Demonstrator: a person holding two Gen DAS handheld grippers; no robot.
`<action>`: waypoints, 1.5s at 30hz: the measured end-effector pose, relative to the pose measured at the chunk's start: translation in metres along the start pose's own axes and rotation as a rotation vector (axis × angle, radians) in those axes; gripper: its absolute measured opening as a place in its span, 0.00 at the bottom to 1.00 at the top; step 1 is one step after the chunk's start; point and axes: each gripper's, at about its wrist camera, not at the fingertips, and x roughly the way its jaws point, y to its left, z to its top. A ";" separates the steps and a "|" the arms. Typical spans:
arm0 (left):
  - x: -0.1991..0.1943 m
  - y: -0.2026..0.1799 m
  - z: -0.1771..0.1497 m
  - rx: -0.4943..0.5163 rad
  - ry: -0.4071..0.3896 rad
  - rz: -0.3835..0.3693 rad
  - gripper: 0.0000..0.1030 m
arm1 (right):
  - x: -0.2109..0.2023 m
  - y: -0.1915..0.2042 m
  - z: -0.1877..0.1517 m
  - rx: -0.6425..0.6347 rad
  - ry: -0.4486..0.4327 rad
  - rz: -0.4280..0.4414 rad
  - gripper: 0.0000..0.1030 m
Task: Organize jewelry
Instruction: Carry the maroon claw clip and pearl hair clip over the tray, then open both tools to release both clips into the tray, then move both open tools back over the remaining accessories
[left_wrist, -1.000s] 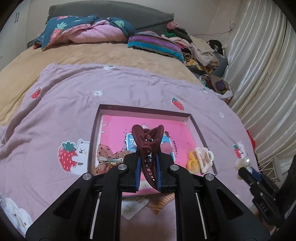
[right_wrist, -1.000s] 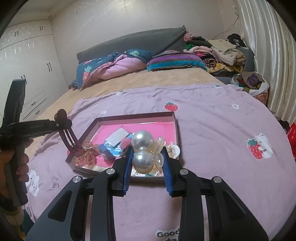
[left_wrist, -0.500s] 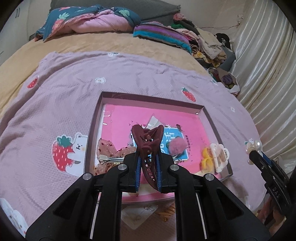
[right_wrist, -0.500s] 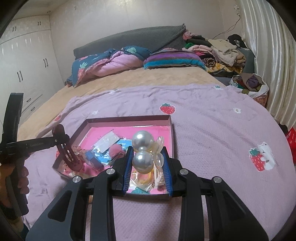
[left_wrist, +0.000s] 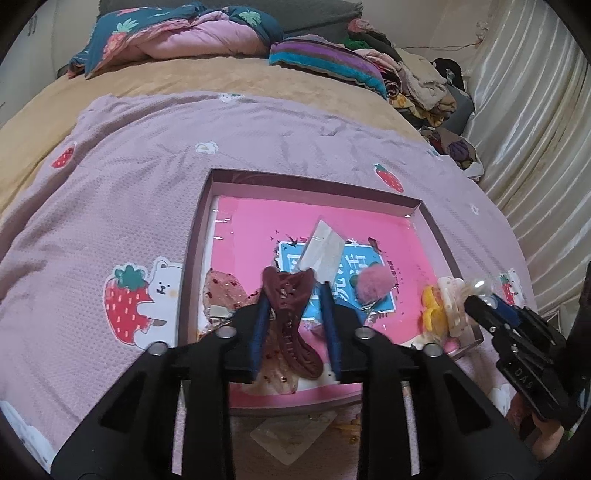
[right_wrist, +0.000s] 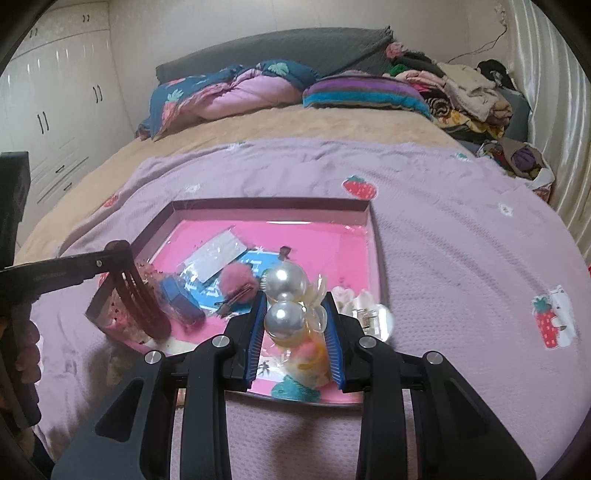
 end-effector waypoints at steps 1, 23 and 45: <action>-0.001 0.001 0.000 0.000 0.001 0.000 0.22 | 0.001 0.002 0.000 -0.003 0.002 0.003 0.33; -0.059 0.001 -0.006 -0.009 -0.100 0.008 0.77 | -0.072 -0.003 -0.009 0.081 -0.110 0.024 0.82; -0.076 0.042 -0.065 -0.053 -0.050 0.098 0.91 | -0.077 0.031 -0.045 0.032 -0.024 0.058 0.82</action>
